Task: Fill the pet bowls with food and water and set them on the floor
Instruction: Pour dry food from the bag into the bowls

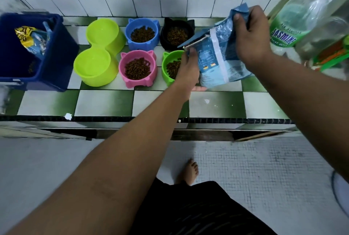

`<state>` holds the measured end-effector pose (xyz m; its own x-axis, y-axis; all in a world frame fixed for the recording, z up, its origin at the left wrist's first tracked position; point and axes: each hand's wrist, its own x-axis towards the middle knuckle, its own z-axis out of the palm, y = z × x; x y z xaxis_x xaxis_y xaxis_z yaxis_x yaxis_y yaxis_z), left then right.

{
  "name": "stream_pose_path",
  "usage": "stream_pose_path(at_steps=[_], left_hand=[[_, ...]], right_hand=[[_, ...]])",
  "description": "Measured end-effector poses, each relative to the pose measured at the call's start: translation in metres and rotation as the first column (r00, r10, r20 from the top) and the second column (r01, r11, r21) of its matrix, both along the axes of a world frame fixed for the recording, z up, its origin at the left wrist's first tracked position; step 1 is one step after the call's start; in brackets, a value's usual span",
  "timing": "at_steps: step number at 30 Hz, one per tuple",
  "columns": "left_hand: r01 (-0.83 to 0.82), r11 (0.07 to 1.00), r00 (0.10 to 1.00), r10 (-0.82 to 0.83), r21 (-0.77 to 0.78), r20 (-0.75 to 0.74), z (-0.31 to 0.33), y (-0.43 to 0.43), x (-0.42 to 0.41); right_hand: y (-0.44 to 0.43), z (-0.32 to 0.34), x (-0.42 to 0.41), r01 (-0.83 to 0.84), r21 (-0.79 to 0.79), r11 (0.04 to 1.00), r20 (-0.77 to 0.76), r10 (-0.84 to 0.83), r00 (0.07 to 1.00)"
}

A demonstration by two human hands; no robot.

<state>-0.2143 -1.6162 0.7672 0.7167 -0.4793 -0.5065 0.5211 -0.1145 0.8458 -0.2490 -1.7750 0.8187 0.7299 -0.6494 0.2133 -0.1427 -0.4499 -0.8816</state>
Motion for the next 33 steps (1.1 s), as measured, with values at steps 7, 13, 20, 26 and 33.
stream_pose_path(at_steps=[7, 13, 20, 26, 33], left_hand=[[-0.170, 0.984, 0.923, 0.140, 0.056, 0.359, 0.019, 0.008, 0.009], [-0.283, 0.954, 0.909, 0.299, -0.096, 0.292, 0.033, 0.044, 0.029], [-0.371, 0.886, 0.860, 0.441, -0.279, 0.255, 0.065, 0.113, 0.072], [-0.372, 0.863, 0.831, 0.473, -0.341, 0.293, 0.100, 0.220, 0.130], [-0.367, 0.890, 0.811, 0.449, -0.272, 0.374, 0.154, 0.372, 0.208]], right_hand=[[0.015, -0.005, -0.018, 0.067, 0.128, 0.990, 0.140, -0.085, 0.986], [0.039, 0.018, -0.011, 0.047, 0.142, 0.989, 0.146, -0.068, 0.987], [0.109, 0.046, 0.031, -0.058, 0.206, 0.977, 0.247, 0.006, 0.969], [0.210, 0.078, 0.097, -0.084, 0.169, 0.982, 0.281, 0.034, 0.959], [0.344, 0.098, 0.183, -0.184, 0.174, 0.967, 0.346, 0.115, 0.931]])
